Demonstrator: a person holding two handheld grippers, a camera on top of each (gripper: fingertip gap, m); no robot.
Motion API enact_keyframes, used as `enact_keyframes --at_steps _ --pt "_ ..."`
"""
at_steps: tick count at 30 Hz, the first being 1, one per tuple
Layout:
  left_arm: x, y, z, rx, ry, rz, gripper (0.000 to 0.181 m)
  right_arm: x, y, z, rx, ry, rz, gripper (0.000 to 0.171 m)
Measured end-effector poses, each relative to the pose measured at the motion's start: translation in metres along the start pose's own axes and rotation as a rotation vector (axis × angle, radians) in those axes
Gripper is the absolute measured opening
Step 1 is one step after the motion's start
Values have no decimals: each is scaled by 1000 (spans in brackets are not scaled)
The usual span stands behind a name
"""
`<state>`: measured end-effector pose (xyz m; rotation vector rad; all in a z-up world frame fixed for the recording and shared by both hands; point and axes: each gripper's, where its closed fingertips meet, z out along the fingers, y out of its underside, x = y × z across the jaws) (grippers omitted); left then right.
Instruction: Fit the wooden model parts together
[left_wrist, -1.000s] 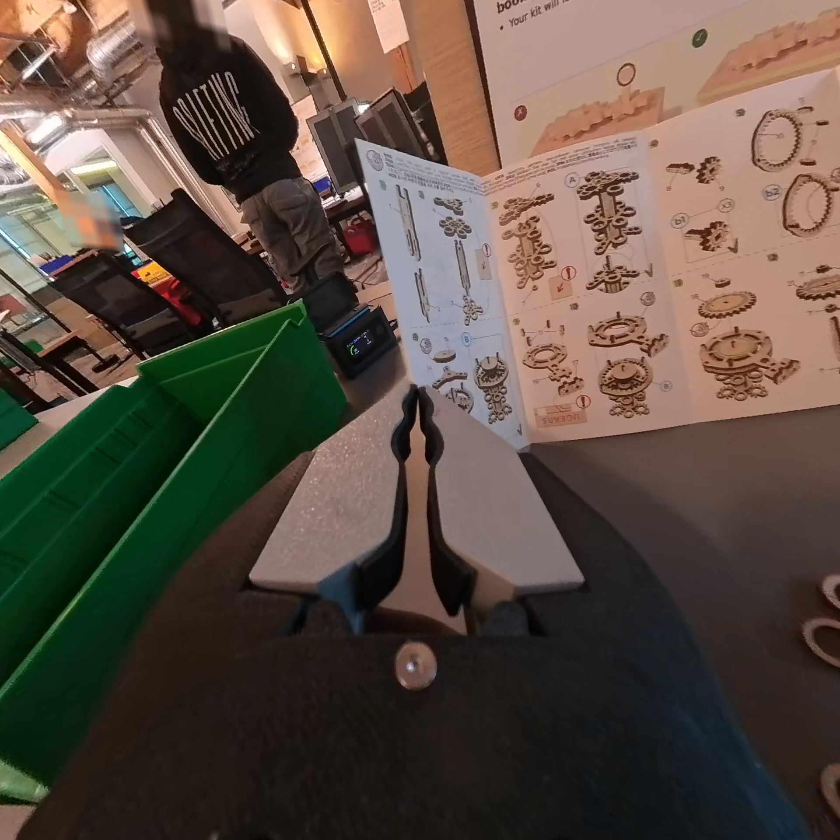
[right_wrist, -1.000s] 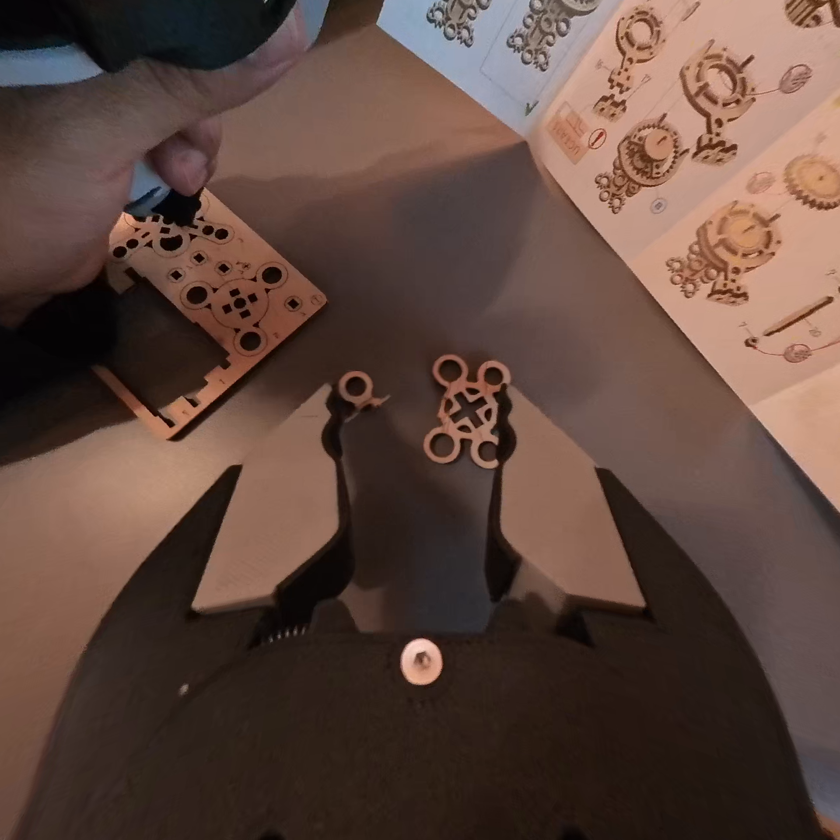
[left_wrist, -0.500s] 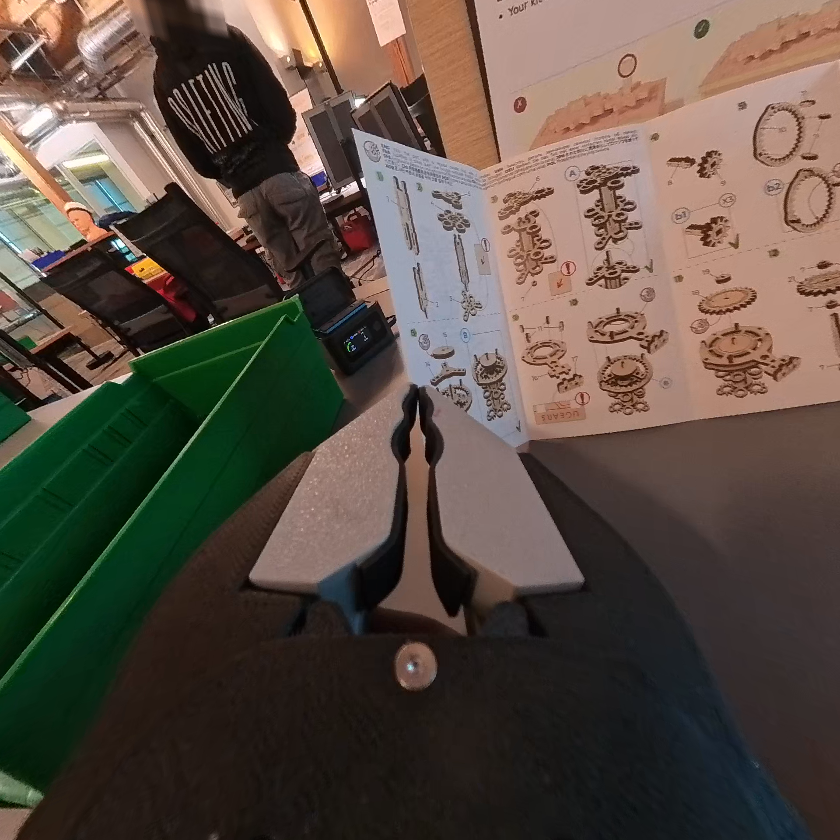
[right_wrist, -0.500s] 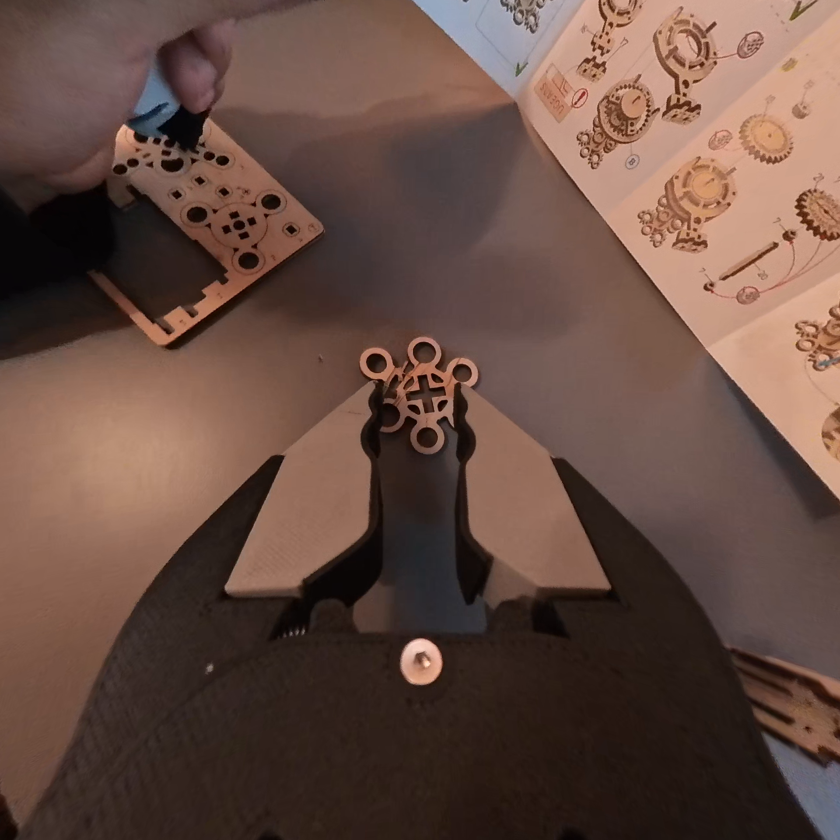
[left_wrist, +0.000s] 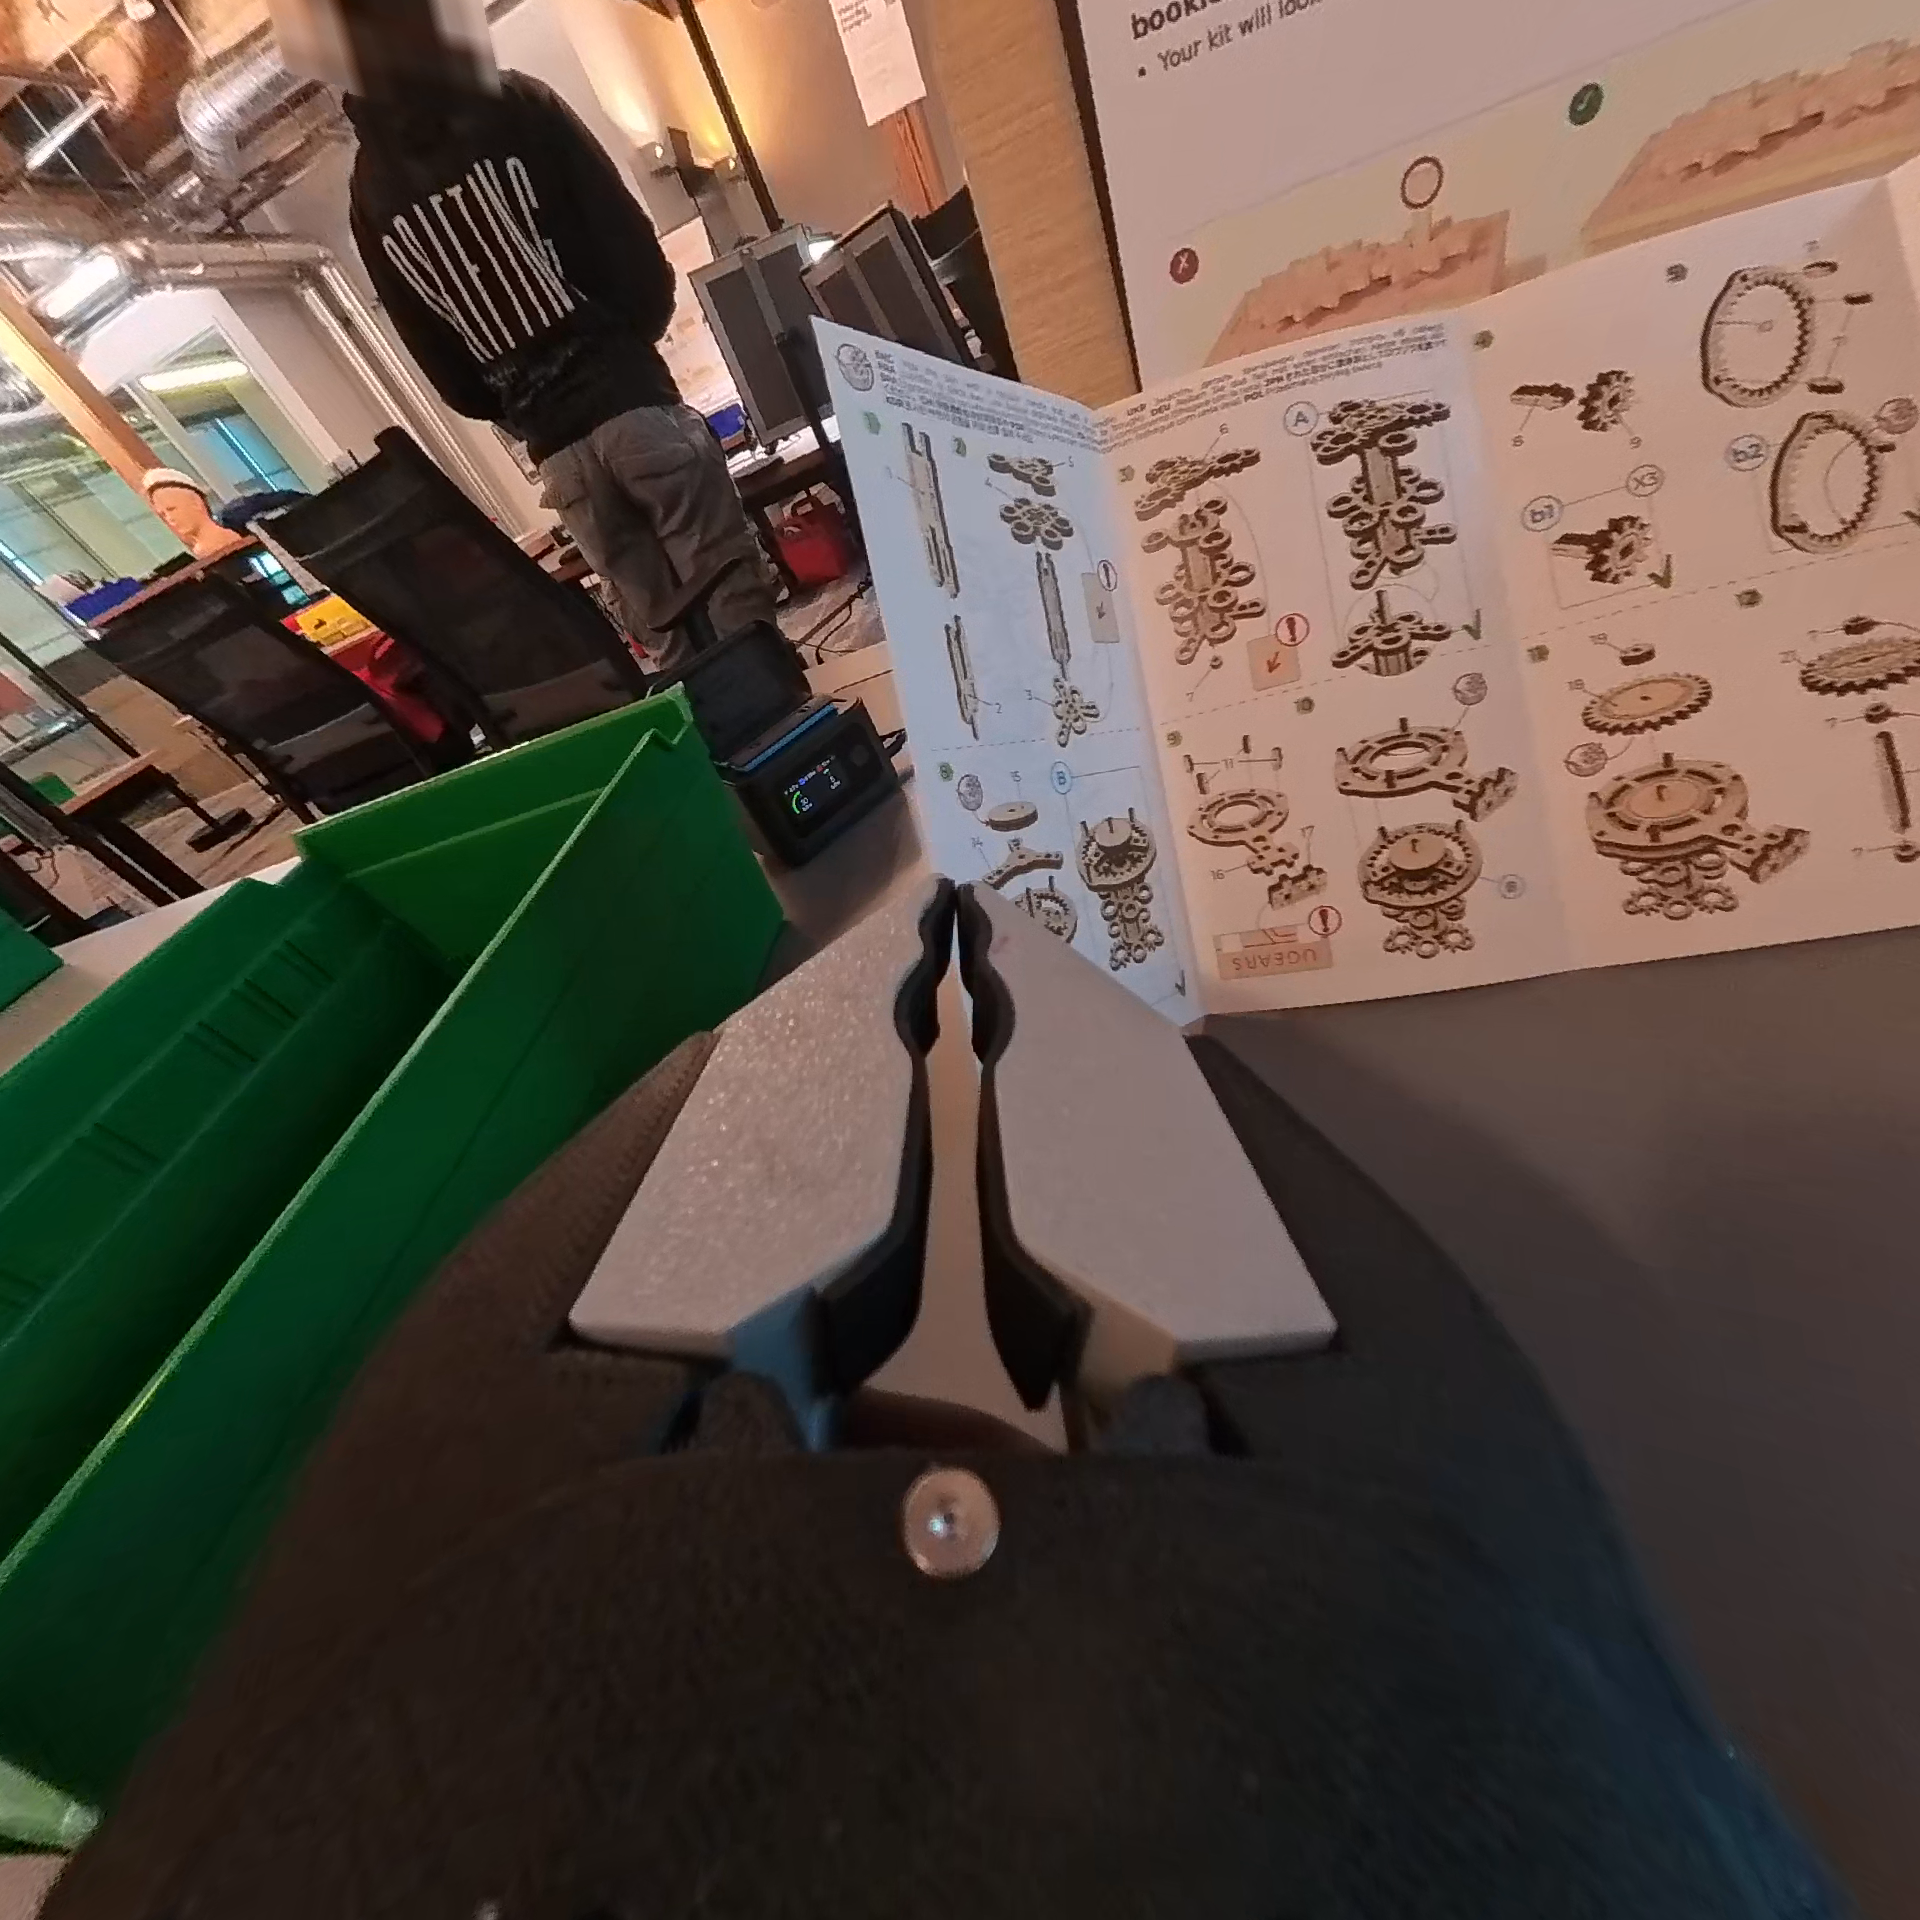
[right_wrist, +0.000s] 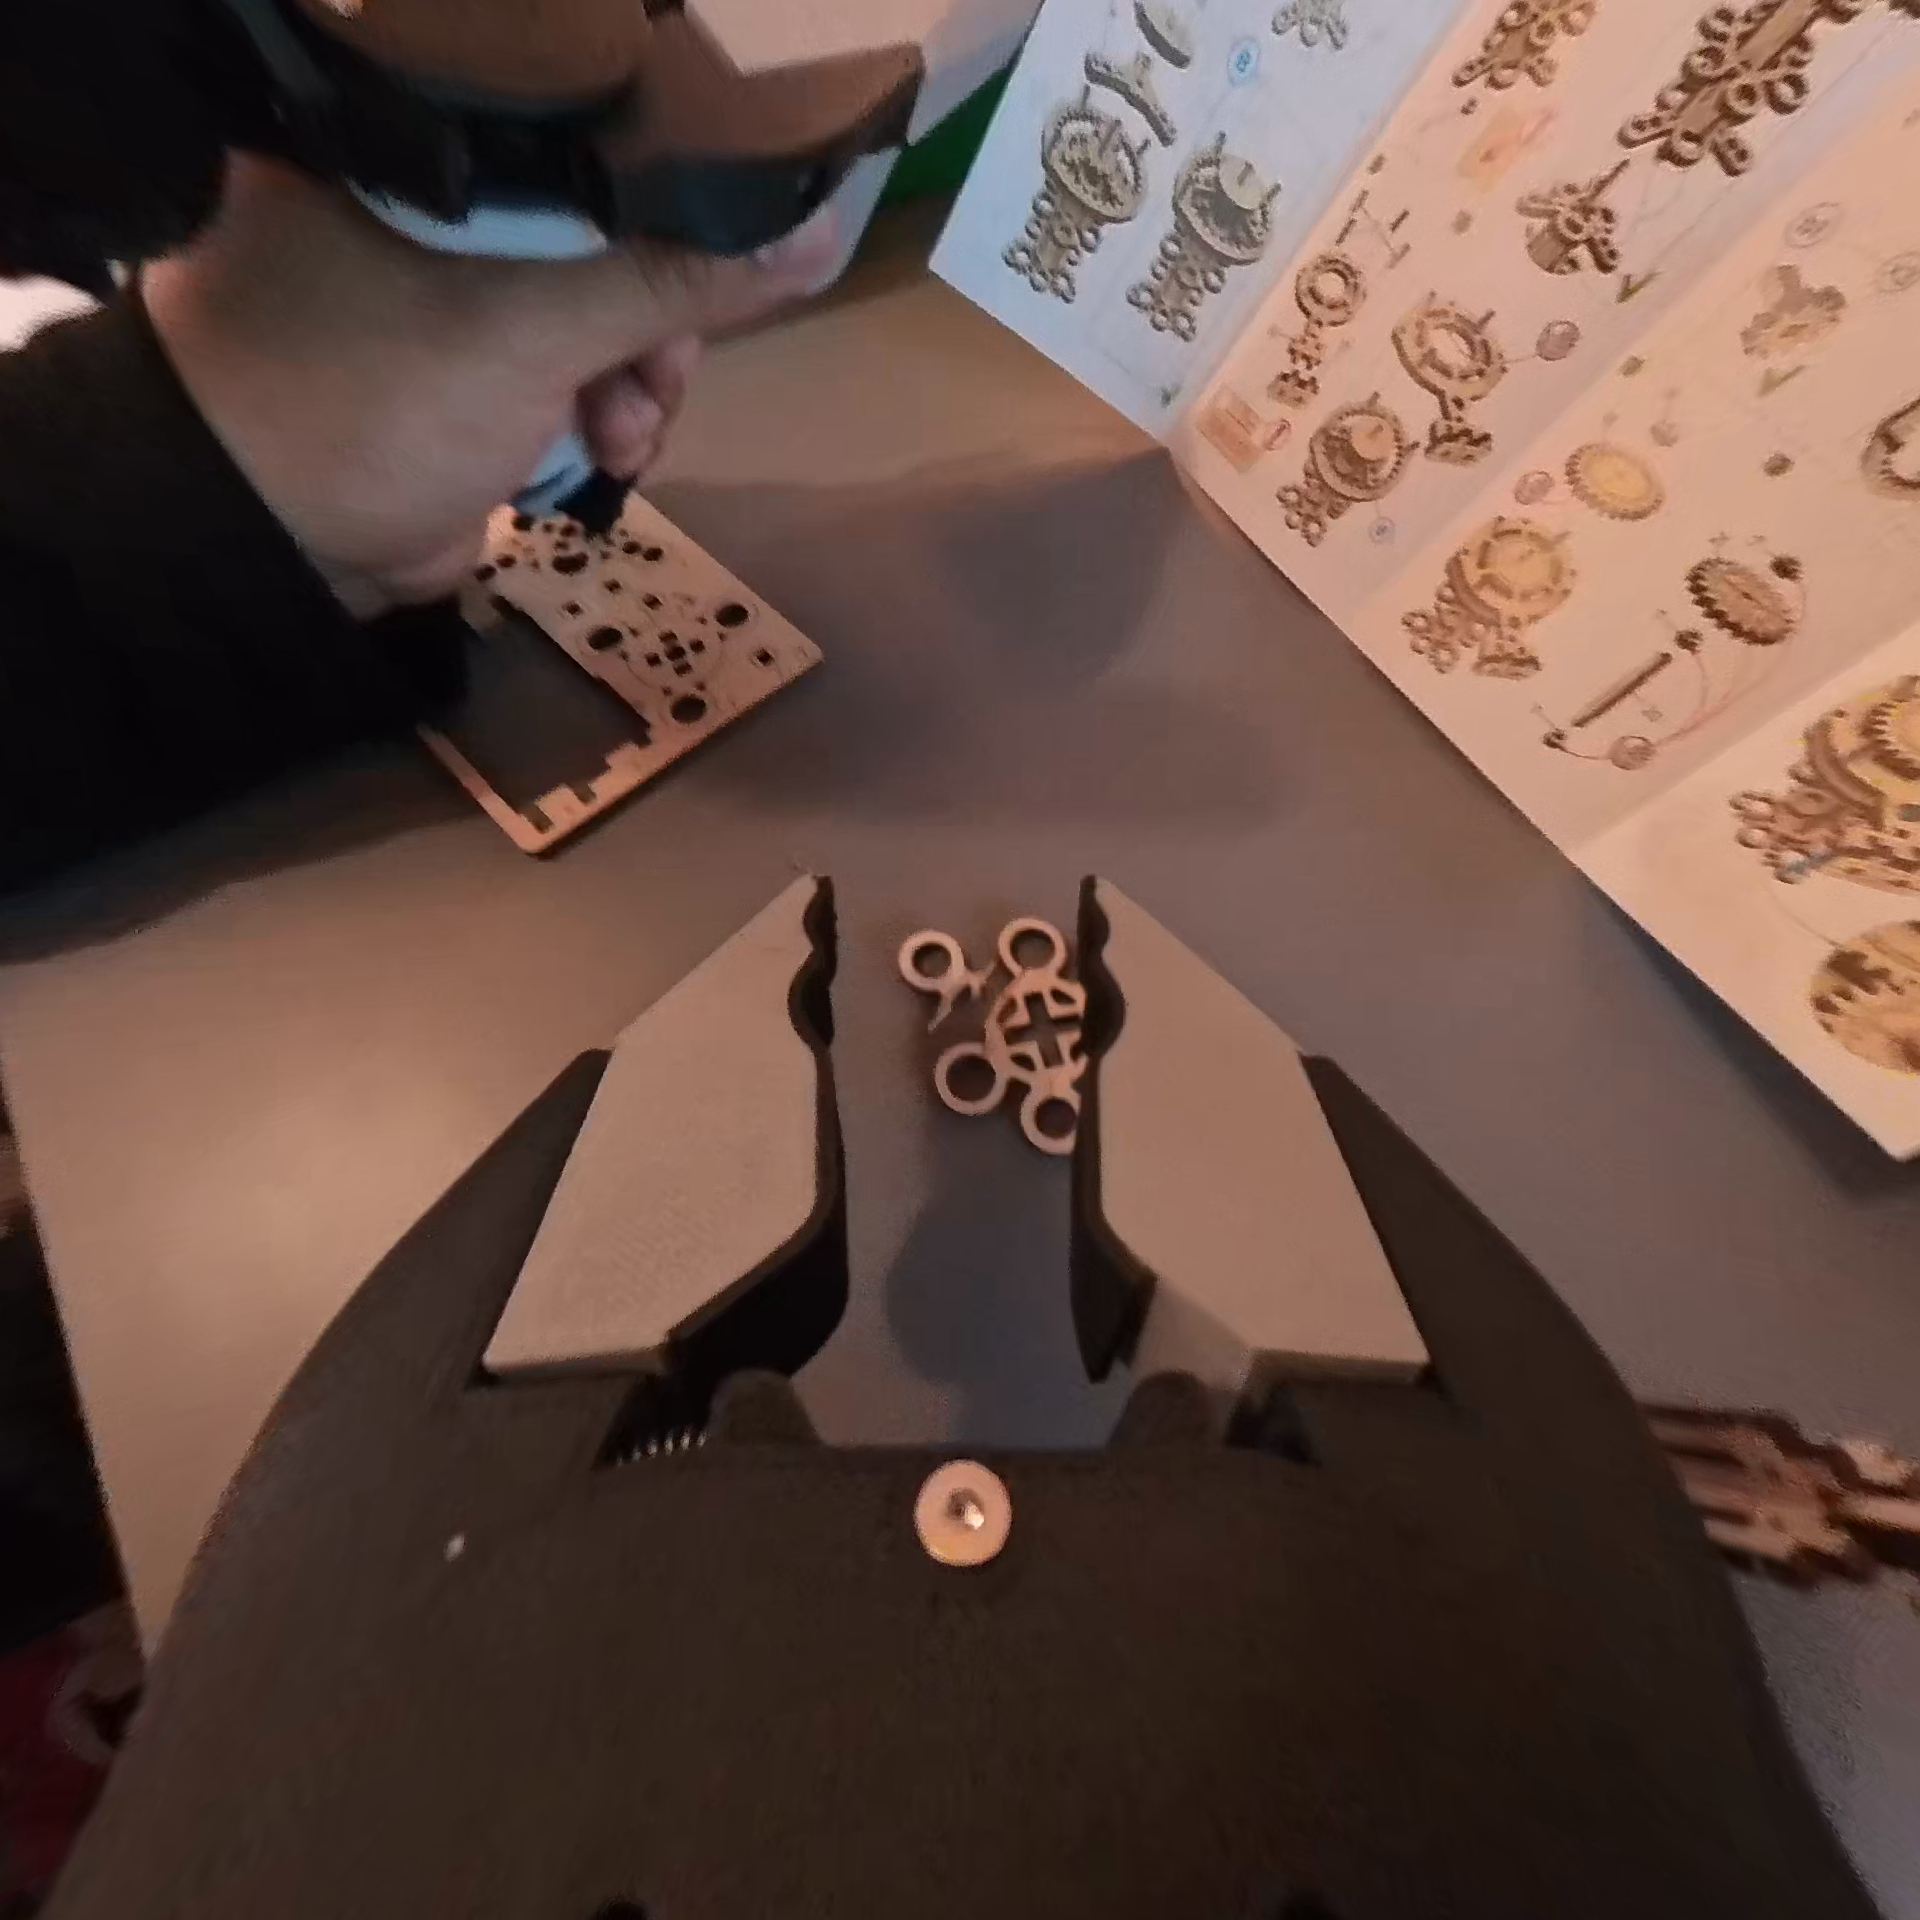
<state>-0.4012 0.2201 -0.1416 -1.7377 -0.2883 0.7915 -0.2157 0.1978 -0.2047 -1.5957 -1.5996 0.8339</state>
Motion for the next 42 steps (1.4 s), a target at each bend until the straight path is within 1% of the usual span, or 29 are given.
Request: enact_keyframes --at_steps 2,4,7,8,10,13,15,18,20,23,26,28,32,33,42 --pt "1 0 1 -3 2 4 0 -4 -7 5 -17 -44 15 41" --pt "1 0 1 -2 2 8 0 -11 -13 15 -50 -96 9 32" --pt "-1 1 0 -2 -2 1 0 -21 -13 32 -132 -153 -2 33" --pt "-2 1 0 -1 -3 -7 0 -20 -12 35 -158 -147 -10 34" --pt "-5 1 0 -1 -1 -26 0 -13 -15 35 -154 -114 -16 34" --pt "-6 0 0 0 7 -40 0 0 -17 19 -106 -92 61 35" --pt "-5 -1 0 3 10 -35 0 12 -14 8 -82 -74 158 39" --pt "-2 -3 -1 9 15 -25 0 20 -4 0 -75 -69 243 56" --pt "-3 -3 -1 10 13 -23 0 25 6 1 -100 -24 214 58" --pt "-4 -3 -1 7 12 -37 0 16 15 7 -140 -23 171 59" --pt "-4 -1 -1 1 14 -36 0 18 27 14 -215 58 77 59" --pt "-3 -1 -1 0 17 -33 0 13 29 16 -210 45 66 54" --pt "-1 -1 -1 2 23 -30 0 7 36 4 -209 29 34 46" --pt "-1 -1 -1 2 24 -31 0 7 39 -1 -204 30 33 38" --pt "0 -2 -2 4 29 -29 0 22 75 -61 -195 114 -4 38"
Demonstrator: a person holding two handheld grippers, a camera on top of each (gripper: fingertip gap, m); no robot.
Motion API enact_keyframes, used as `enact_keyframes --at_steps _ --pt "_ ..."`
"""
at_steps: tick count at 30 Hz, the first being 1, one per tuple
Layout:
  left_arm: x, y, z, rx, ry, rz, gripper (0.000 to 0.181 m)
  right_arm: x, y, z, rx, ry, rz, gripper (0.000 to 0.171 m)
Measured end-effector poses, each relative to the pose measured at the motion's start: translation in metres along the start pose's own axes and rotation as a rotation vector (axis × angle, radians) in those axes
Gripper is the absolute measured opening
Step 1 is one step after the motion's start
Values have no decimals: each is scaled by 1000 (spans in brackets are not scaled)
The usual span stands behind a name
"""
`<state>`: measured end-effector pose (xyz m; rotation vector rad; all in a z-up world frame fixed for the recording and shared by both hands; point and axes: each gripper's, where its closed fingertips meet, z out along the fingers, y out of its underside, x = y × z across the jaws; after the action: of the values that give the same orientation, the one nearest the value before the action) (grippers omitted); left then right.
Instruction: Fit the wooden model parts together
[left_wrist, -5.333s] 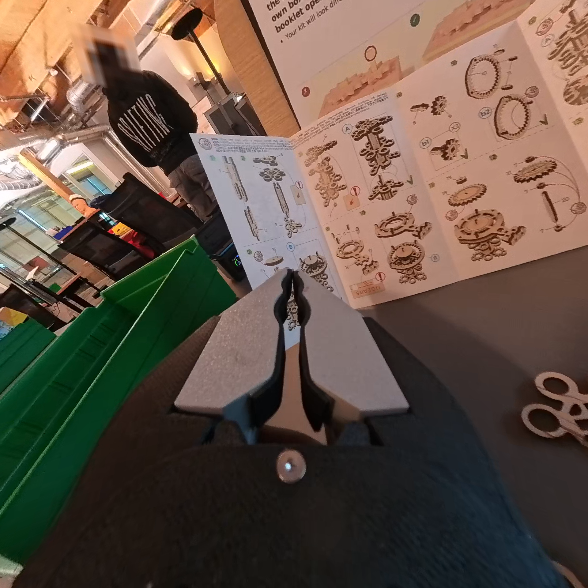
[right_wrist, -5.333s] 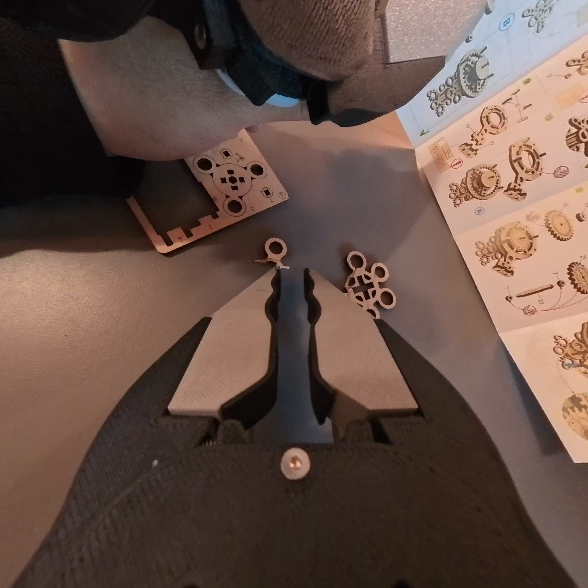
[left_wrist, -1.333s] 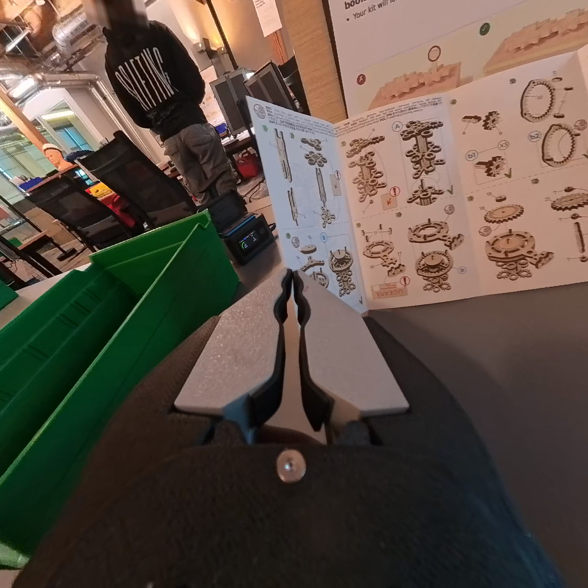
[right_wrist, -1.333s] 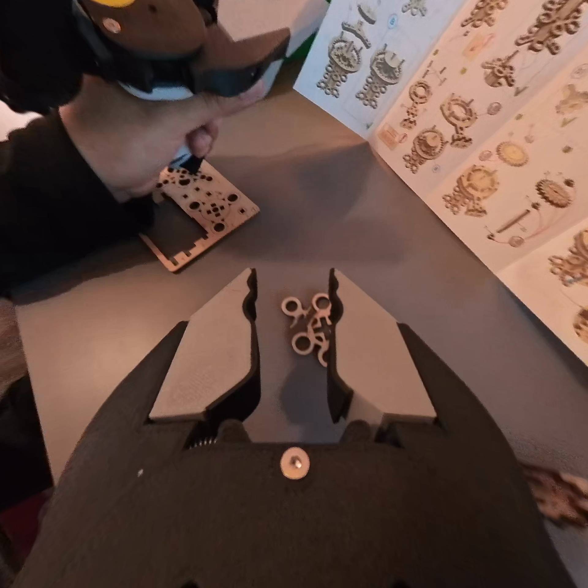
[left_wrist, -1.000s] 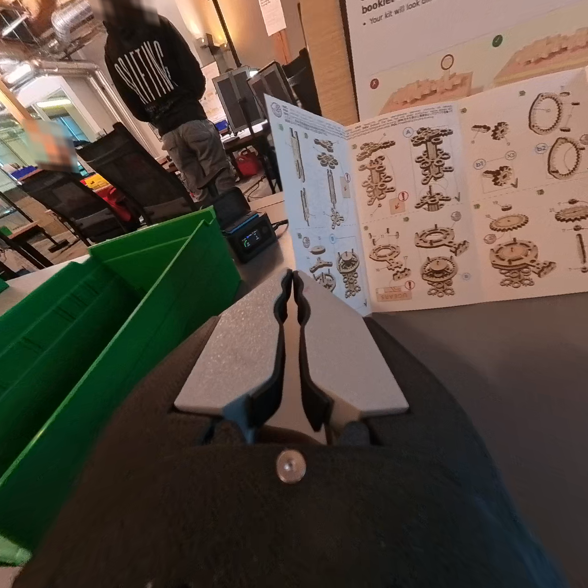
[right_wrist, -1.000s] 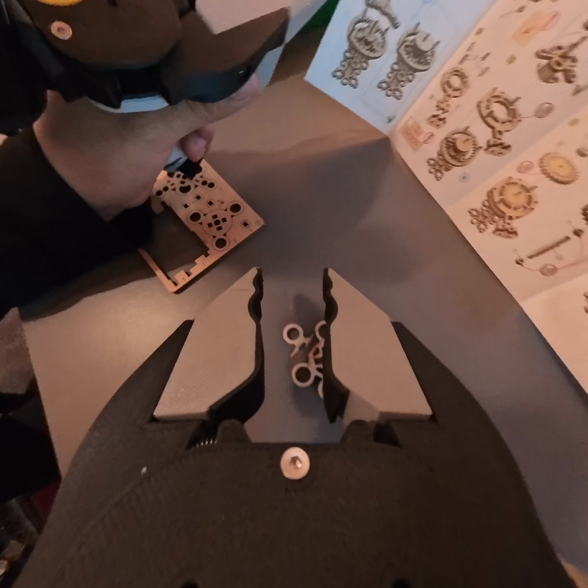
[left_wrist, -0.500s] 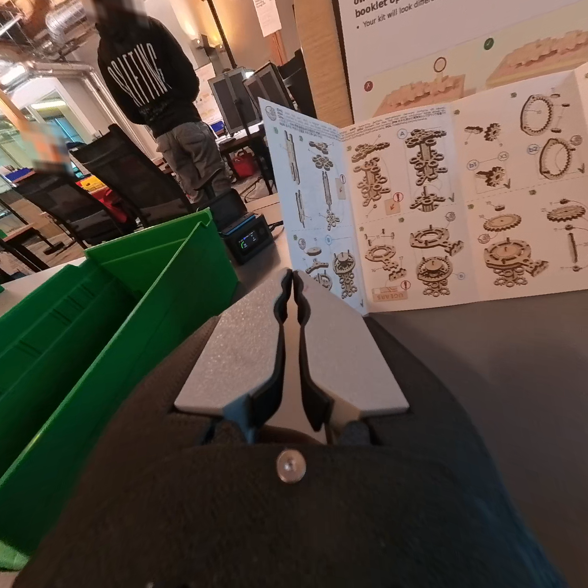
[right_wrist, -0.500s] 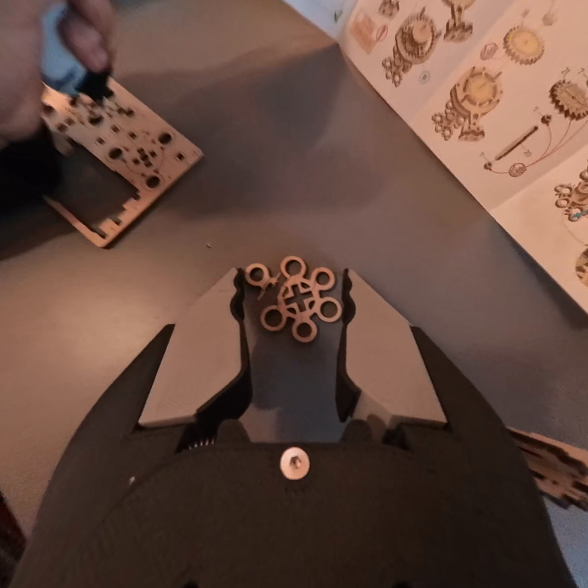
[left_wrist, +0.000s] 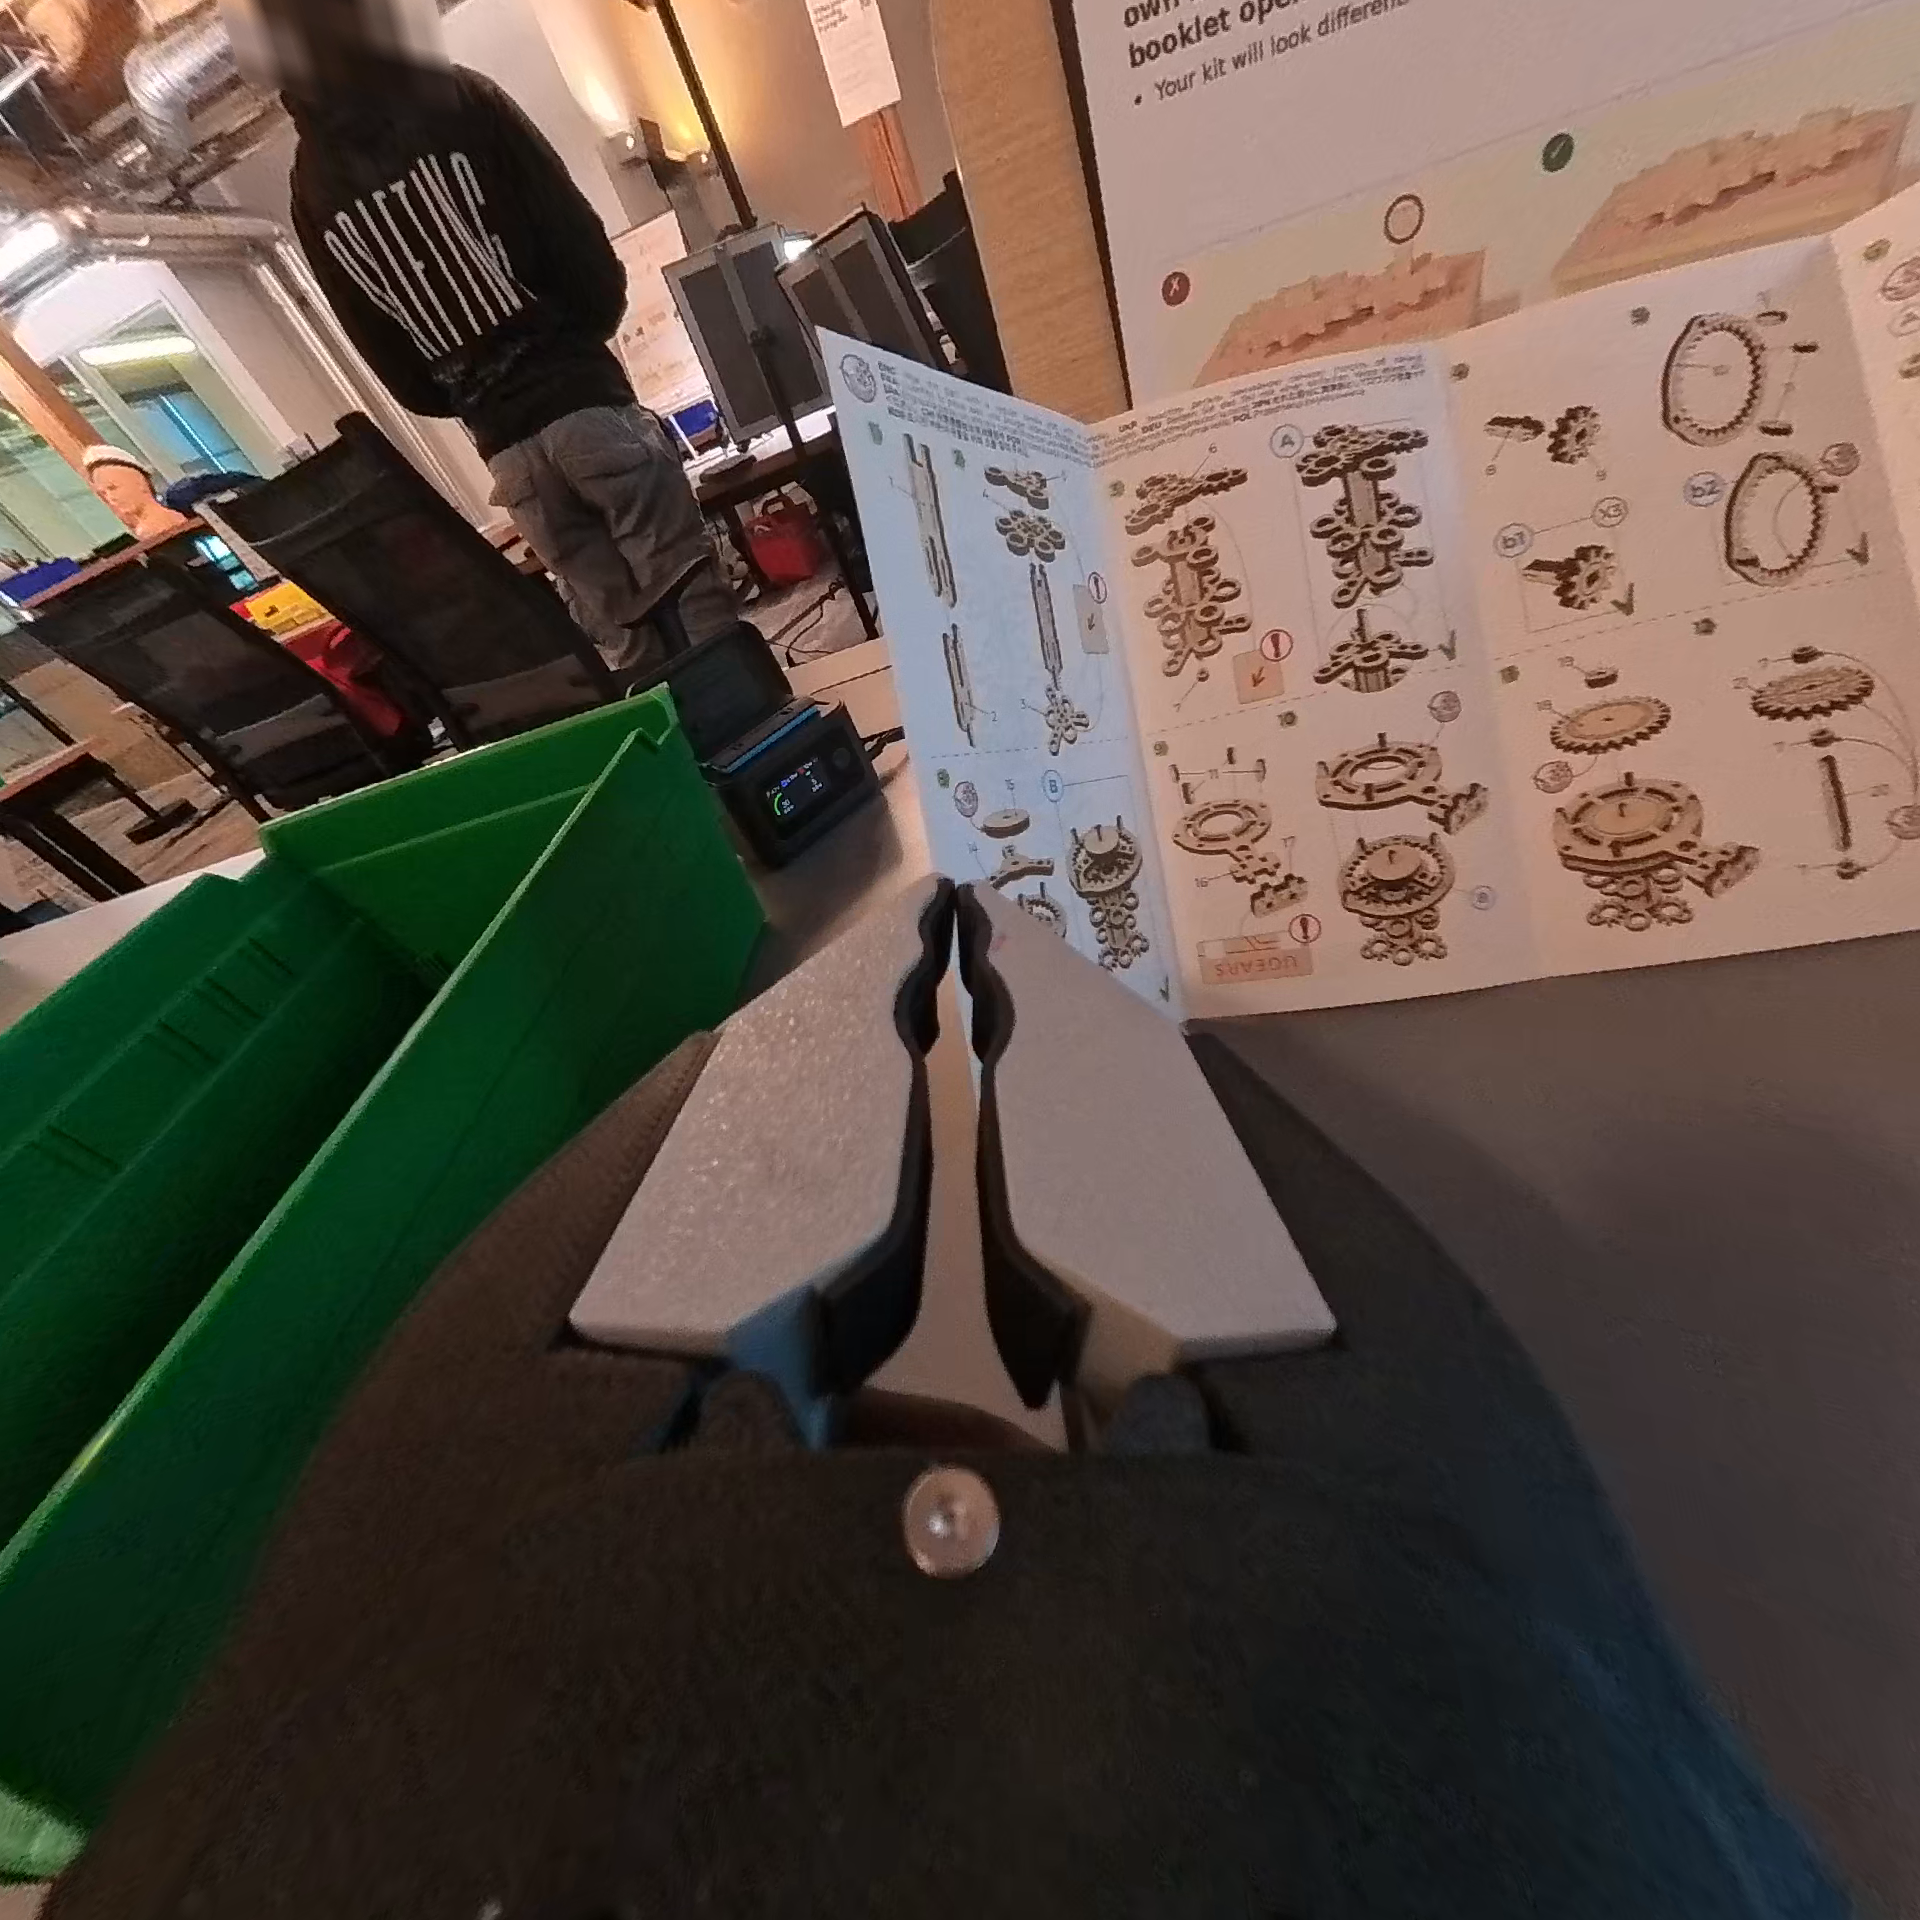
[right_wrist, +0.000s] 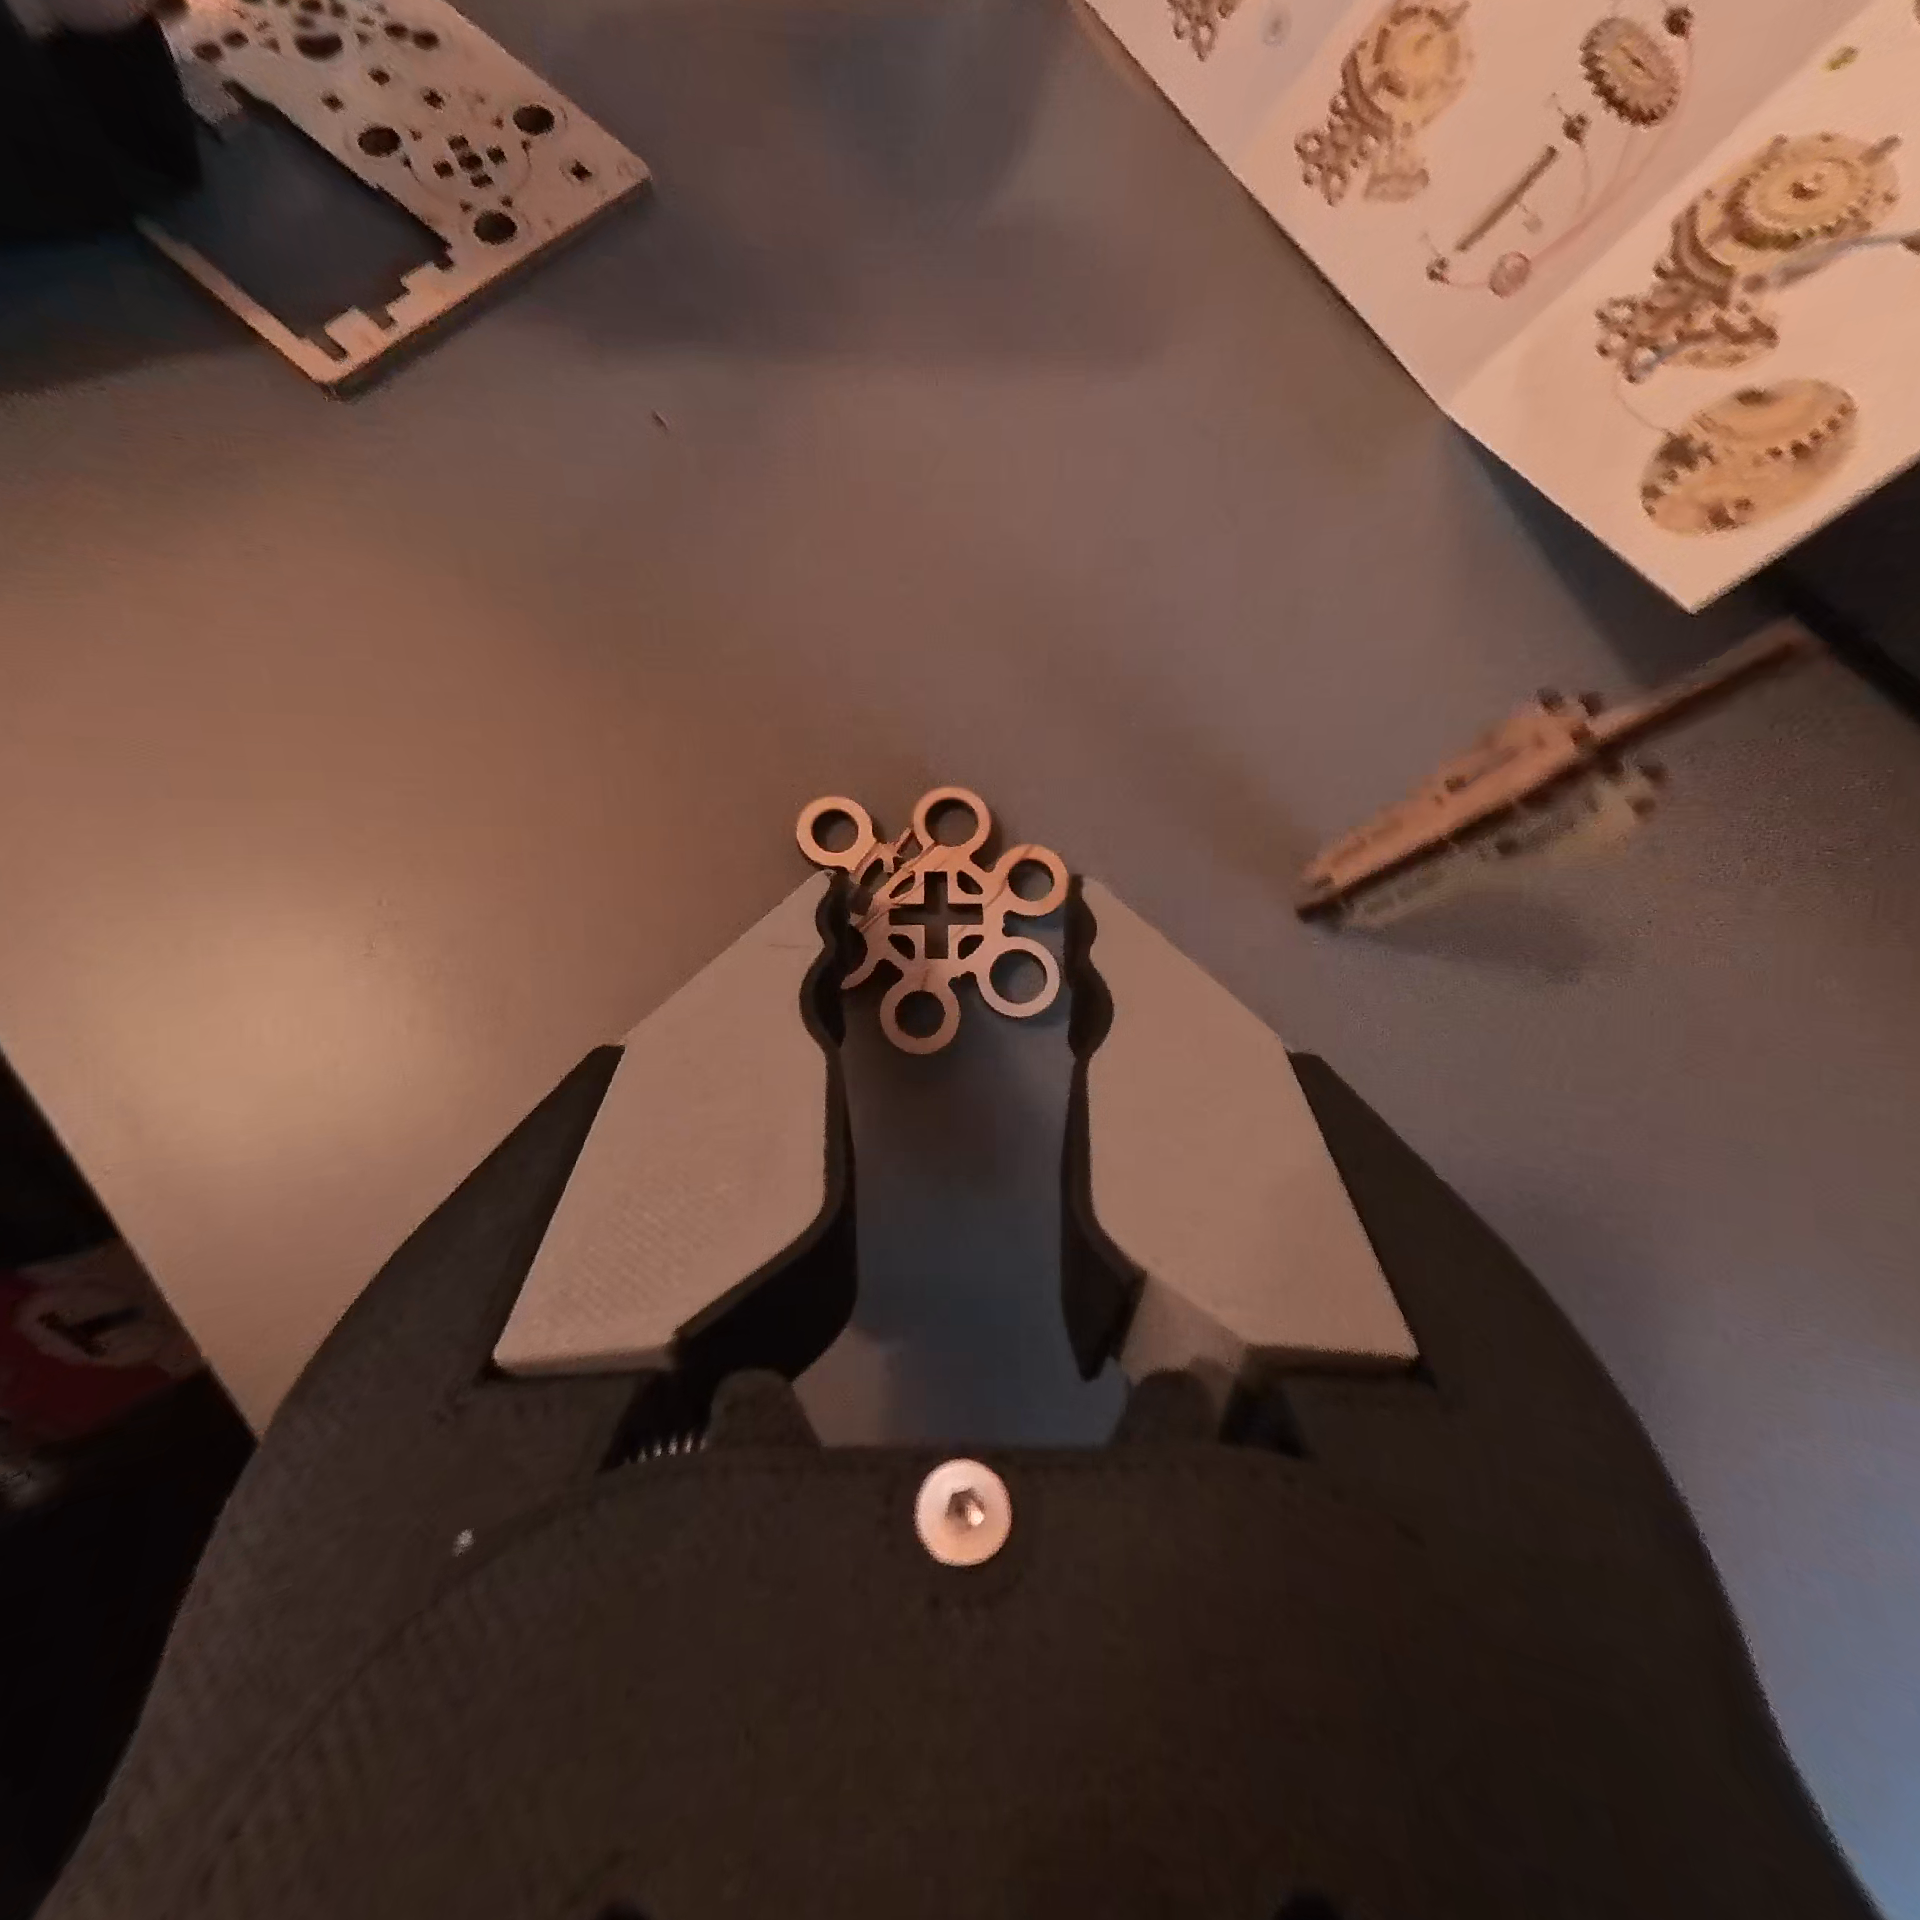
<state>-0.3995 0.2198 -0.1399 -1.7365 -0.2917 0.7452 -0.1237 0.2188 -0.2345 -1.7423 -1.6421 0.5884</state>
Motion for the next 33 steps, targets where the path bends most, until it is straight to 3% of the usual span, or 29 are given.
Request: enact_keyframes --at_steps 8,12,15,17,22,28,33 --pt "1 1 0 -2 0 2 0 50 43 -36 -23 59 119 38" --pt "0 0 0 -1 -2 1 0 94 58 -47 -46 168 137 38" --pt "-1 0 0 0 -3 -2 0 138 64 -50 -57 247 169 36" --pt "-1 1 0 0 -3 -4 0 167 66 -51 -56 308 171 25" --pt "-1 0 -1 2 -2 -5 0 214 69 -41 -66 355 208 32" --pt "1 -3 -2 10 6 -3 0 221 44 -52 30 382 208 35" --pt "6 -6 -4 20 22 7 0 189 5 -53 209 251 222 37"
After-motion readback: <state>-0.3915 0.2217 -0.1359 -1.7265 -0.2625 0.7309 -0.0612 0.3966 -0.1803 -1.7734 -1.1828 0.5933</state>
